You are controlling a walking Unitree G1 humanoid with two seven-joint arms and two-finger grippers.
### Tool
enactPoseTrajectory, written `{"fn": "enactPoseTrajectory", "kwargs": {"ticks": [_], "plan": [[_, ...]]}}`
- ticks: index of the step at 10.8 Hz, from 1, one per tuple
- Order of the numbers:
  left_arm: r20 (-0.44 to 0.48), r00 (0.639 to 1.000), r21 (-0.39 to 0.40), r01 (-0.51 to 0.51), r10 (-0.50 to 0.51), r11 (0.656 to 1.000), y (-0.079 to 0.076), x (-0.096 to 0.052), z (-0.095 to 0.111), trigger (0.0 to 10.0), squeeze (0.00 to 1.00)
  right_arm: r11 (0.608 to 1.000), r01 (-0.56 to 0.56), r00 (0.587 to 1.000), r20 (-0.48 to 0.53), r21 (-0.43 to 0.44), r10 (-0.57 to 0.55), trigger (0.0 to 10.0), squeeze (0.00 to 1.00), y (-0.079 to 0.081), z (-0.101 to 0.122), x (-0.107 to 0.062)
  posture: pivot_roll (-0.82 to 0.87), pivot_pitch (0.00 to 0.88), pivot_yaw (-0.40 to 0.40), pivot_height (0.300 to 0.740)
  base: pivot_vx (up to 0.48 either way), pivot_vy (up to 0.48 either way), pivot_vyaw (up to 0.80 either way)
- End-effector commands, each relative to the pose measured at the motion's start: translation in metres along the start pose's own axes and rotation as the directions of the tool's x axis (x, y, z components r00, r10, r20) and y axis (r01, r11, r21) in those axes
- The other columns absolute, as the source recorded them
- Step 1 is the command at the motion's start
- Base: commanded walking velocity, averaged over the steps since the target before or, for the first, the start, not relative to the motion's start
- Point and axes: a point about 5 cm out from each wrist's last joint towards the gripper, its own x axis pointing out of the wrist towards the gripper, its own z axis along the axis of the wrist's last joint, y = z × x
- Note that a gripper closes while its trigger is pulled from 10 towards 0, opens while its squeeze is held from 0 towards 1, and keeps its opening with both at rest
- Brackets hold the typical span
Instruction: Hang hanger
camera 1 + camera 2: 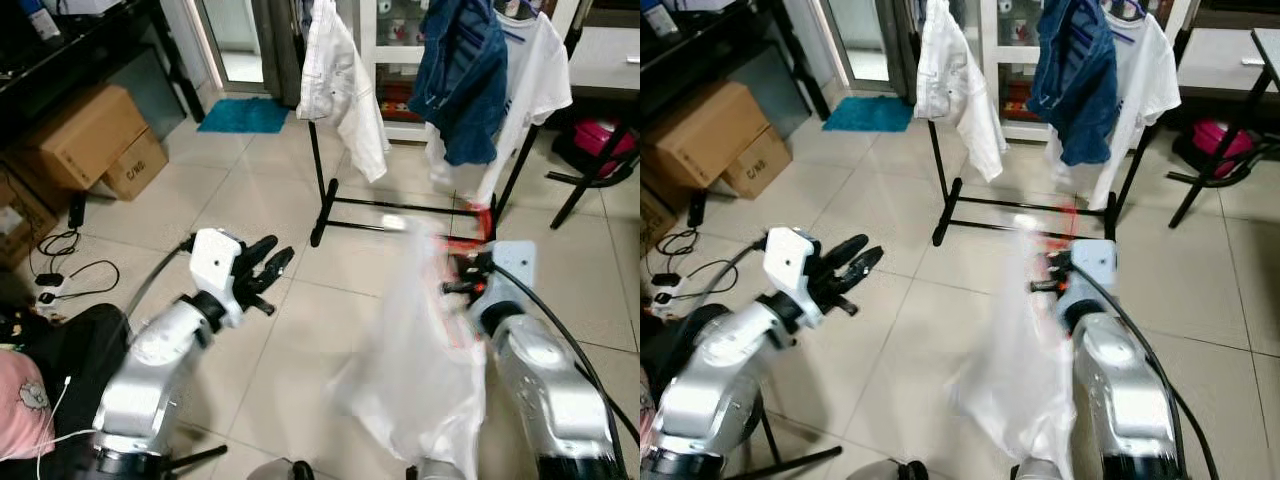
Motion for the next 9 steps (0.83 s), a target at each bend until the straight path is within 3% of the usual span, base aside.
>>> {"fn": "enactPoseTrajectory", "kwargs": {"ticks": [1,2,3,4,5,6,8,9], "plan": [[-0.004,0.997,0.027,-0.071,0.071,0.997,0.005,-0.003,0.0,10.0,0.0,0.999,0.033,0.998,0.047,-0.008,-0.033,10.0,0.0,0.007,0.007,0.003,-0.12,0.115,0.169,0.74,0.247,0.0,0.0],[-0.01,0.996,0.042,-0.09,0.09,0.995,0.004,-0.003,-0.003,10.0,0.0,1.0,-0.004,0.998,0.07,0.019,0.003,10.0,0.0,0.012,0.007,-0.001,-0.12,0.108,0.174,0.74,0.326,0.0,0.0],[-0.007,0.994,0.042,-0.11,0.11,0.993,0.001,-0.004,-0.005,10.0,0.0,0.993,-0.111,0.988,0.117,0.049,0.105,10.0,0.0,0.016,0.011,-0.013,-0.11,0.1,0.174,0.74,0.341,0.0,0.0],[-0.005,0.994,0.041,-0.113,0.114,0.993,0.0,-0.002,-0.004,10.0,0.0,0.996,-0.069,0.988,0.139,0.059,0.06,10.0,0.0,0.013,0.014,-0.012,-0.09,0.11,0.16,0.74,0.345,0.0,0.0],[0.026,0.991,0.05,-0.135,0.134,0.99,-0.002,-0.004,0.006,10.0,0.0,0.993,-0.044,0.979,0.204,0.107,0.022,10.0,0.0,0.017,0.032,-0.008,-0.09,0.118,0.167,0.74,0.345,0.0,0.0],[0.04,0.989,0.032,-0.145,0.143,0.989,-0.003,-0.002,0.01,10.0,0.0,0.995,-0.069,0.974,0.22,0.075,0.051,10.0,0.0,0.021,0.037,-0.007,-0.08,0.115,0.173,0.74,0.345,0.0,0.0],[0.069,0.992,0.068,-0.112,0.107,0.991,-0.007,0.005,0.023,10.0,0.0,0.981,-0.115,0.959,0.275,0.158,0.068,10.0,0.0,0.026,0.058,-0.011,-0.08,0.109,0.184,0.74,0.347,0.0,0.0],[0.076,0.991,0.071,-0.119,0.113,0.99,-0.006,0.006,0.026,10.0,0.0,0.984,-0.118,0.955,0.287,0.132,0.077,10.0,0.0,0.028,0.063,-0.01,-0.08,0.131,0.173,0.74,0.349,0.0,0.0]]}}
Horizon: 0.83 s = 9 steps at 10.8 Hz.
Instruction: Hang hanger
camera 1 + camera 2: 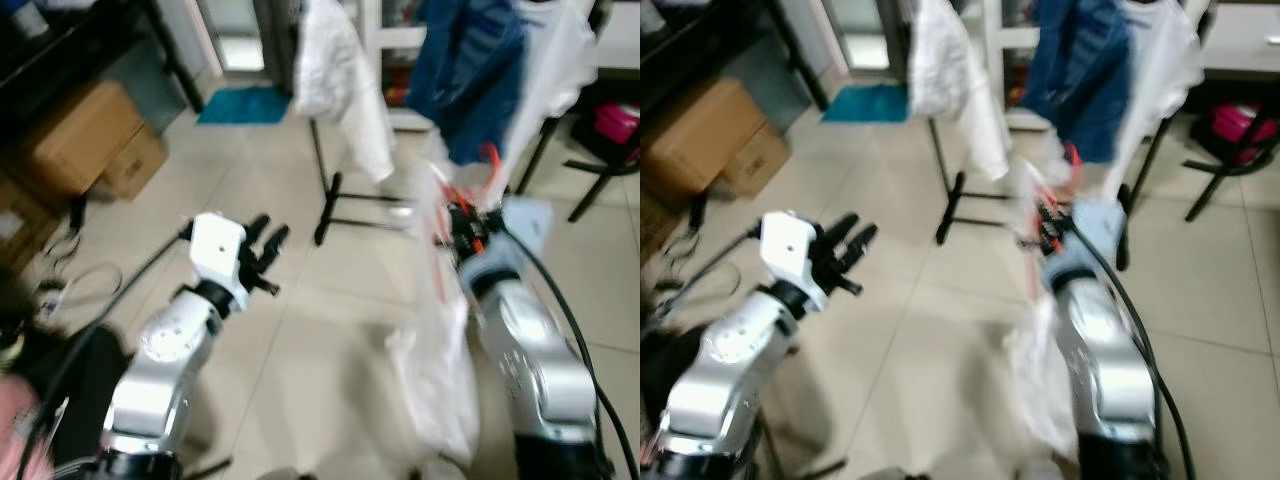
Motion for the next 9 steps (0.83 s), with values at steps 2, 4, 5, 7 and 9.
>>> {"fn": "enactPoseTrajectory", "kwargs": {"ticks": [2,4,5,7,9], "plan": [[0.006,0.999,-0.038,-0.033,0.034,0.999,0.0,-0.006,0.003,10.0,0.0,0.999,-0.044,0.999,-0.022,0.002,0.044,10.0,0.0,0.006,-0.001,-0.005,-0.08,0.143,0.178,0.74,0.349,0.0,0.0],[0.011,0.999,-0.069,-0.036,0.037,0.997,-0.001,-0.001,0.004,10.0,0.0,0.999,-0.054,0.998,-0.043,0.001,0.054,10.0,0.0,0.009,-0.004,-0.009,-0.09,0.129,0.188,0.74,0.358,0.0,0.0],[0.008,0.999,-0.045,-0.048,0.048,0.998,0.002,0.001,0.006,10.0,0.0,0.999,-0.049,0.998,-0.049,0.005,0.049,10.0,0.0,0.011,-0.005,-0.007,-0.09,0.143,0.175,0.74,0.364,0.0,0.0],[0.004,0.997,-0.047,-0.082,0.082,0.996,0.007,-0.004,0.005,10.0,0.0,0.995,-0.097,0.995,-0.038,-0.015,0.096,10.0,0.0,0.017,-0.002,-0.006,-0.09,0.13,0.181,0.74,0.362,0.0,0.0],[0.009,0.999,-0.019,-0.053,0.053,0.998,0.005,0.003,0.007,10.0,0.0,0.995,-0.096,0.995,-0.03,-0.018,0.095,10.0,0.0,0.019,0.001,-0.004,-0.09,0.113,0.18,0.74,0.369,0.0,0.0]]}}
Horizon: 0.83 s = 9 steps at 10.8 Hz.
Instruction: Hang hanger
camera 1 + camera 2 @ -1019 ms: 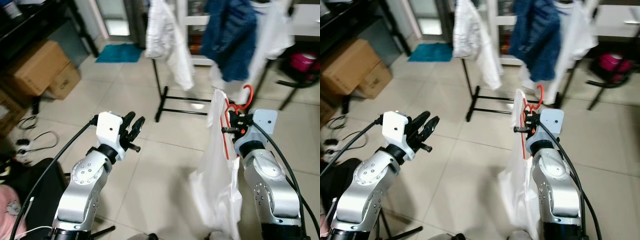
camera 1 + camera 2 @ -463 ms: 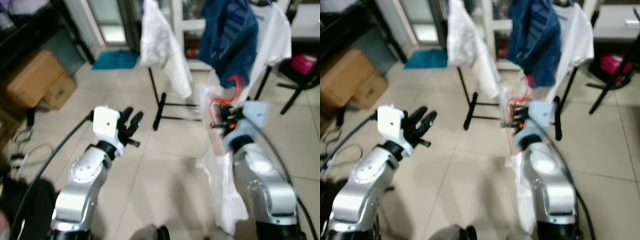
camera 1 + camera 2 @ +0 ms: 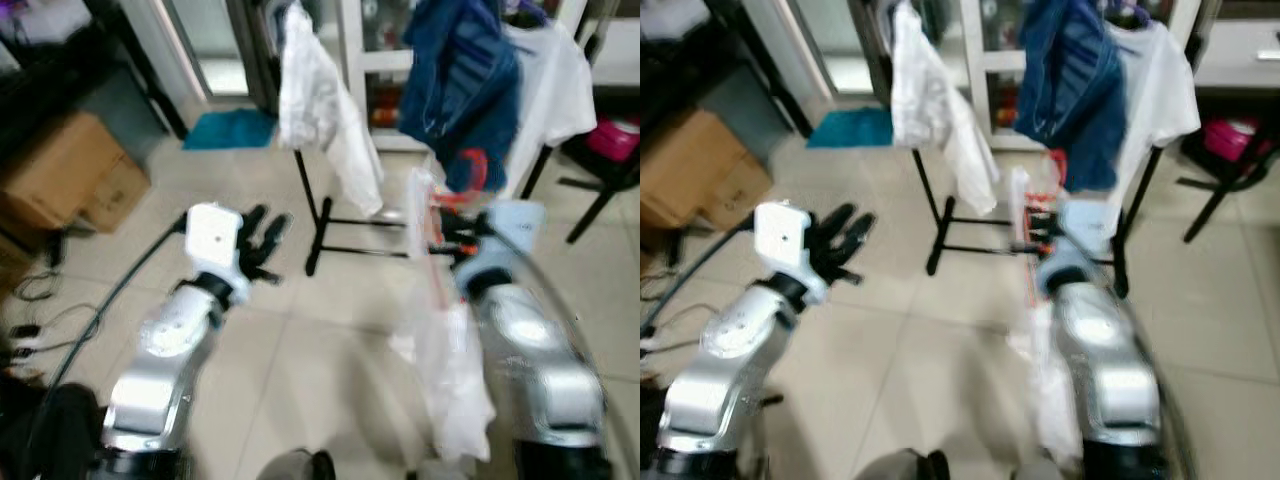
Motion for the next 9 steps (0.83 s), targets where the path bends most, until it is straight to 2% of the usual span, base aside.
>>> {"fn": "enactPoseTrajectory", "kwargs": {"ticks": [1,3,5,7,8,9], "plan": [[0.023,1.0,0.007,0.0,0.0,1.0,0.0,0.002,0.007,10.0,0.0,1.0,-0.02,0.999,0.036,-0.005,0.02,10.0,0.0,0.002,0.008,0.0,-0.08,0.124,0.182,0.74,0.371,0.0,0.0],[0.03,0.999,-0.033,-0.018,0.019,0.999,-0.001,-0.003,0.007,10.0,0.0,0.998,-0.068,0.998,0.013,0.009,0.068,10.0,0.0,0.01,0.006,-0.002,-0.09,0.143,0.16,0.74,0.369,0.0,0.0],[0.014,0.999,-0.01,0.037,-0.037,0.999,-0.013,-0.002,0.001,10.0,0.0,0.996,-0.093,0.996,0.009,-0.015,0.093,10.0,0.0,0.012,0.005,-0.003,-0.1,0.105,0.177,0.74,0.369,0.0,0.0],[0.012,1.0,0.021,0.012,-0.012,1.0,-0.003,-0.001,0.002,10.0,0.0,0.998,-0.056,0.998,0.037,-0.017,0.056,10.0,0.0,0.011,0.01,0.002,-0.09,0.109,0.159,0.74,0.368,0.0,0.0],[0.006,1.0,0.013,-0.002,0.002,1.0,0.0,-0.005,0.001,10.0,0.0,0.996,-0.056,0.997,0.057,-0.07,0.06,10.0,0.0,0.01,0.014,0.003,-0.09,0.102,0.169,0.74,0.368,0.0,0.0],[-0.008,1.0,0.029,0.014,-0.014,0.999,-0.002,-0.006,-0.003,10.0,0.0,0.99,-0.001,0.997,0.071,-0.143,0.011,10.0,0.0,0.001,0.014,0.003,-0.09,0.089,0.17,0.74,0.371,0.0,0.0]]}}
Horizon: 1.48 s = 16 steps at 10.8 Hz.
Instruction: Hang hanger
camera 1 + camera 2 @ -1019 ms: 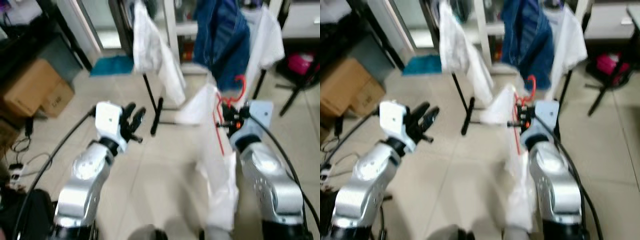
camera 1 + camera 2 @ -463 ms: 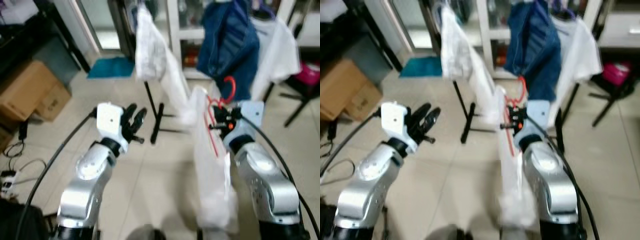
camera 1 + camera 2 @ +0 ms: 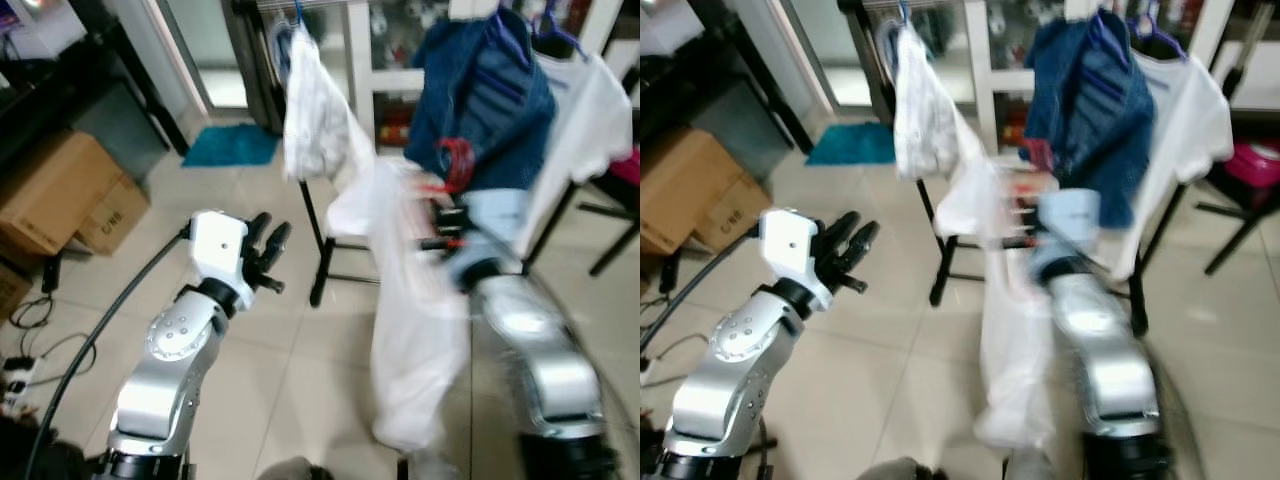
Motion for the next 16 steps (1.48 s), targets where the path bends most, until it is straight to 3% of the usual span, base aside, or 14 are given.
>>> {"fn": "enactPoseTrajectory", "kwargs": {"ticks": [1,4,8,11,13,16], "plan": [[-0.004,1.0,0.026,-0.025,0.025,0.999,0.01,-0.004,0.001,10.0,0.0,0.998,0.0,0.999,0.053,-0.056,0.003,10.0,0.0,0.006,0.01,0.003,-0.09,0.085,0.171,0.74,0.368,0.0,0.0],[-0.009,0.999,0.027,-0.036,0.036,0.999,0.012,-0.006,0.0,10.0,0.0,0.974,0.066,0.996,0.069,-0.218,-0.052,10.0,0.0,-0.017,0.013,0.006,-0.09,0.102,0.16,0.74,0.371,0.0,0.0],[-0.023,1.0,0.022,-0.01,0.01,1.0,0.008,-0.006,-0.003,10.0,0.0,0.945,0.164,0.986,0.072,-0.282,-0.149,10.0,0.0,-0.045,0.014,0.004,-0.09,0.095,0.178,0.74,0.37,0.0,0.0],[-0.015,1.0,0.029,-0.009,0.009,1.0,0.011,-0.003,0.001,10.0,0.0,0.975,0.086,0.996,0.043,-0.203,-0.079,10.0,0.0,-0.031,0.007,0.005,-0.08,0.095,0.178,0.74,0.371,0.0,0.0],[-0.019,1.0,0.027,0.002,-0.002,1.0,0.008,-0.004,-0.001,10.0,0.0,0.976,0.073,0.997,0.033,-0.204,-0.067,10.0,0.0,-0.027,0.004,0.005,-0.08,0.098,0.177,0.74,0.371,0.0,-0.69],[-0.02,1.0,0.026,0.003,-0.003,1.0,0.008,-0.004,-0.002,10.0,0.0,0.978,0.029,0.999,0.039,-0.208,-0.021,10.0,0.0,-0.025,0.006,0.006,-0.08,0.102,0.167,0.74,0.369,0.0,0.0]]}}
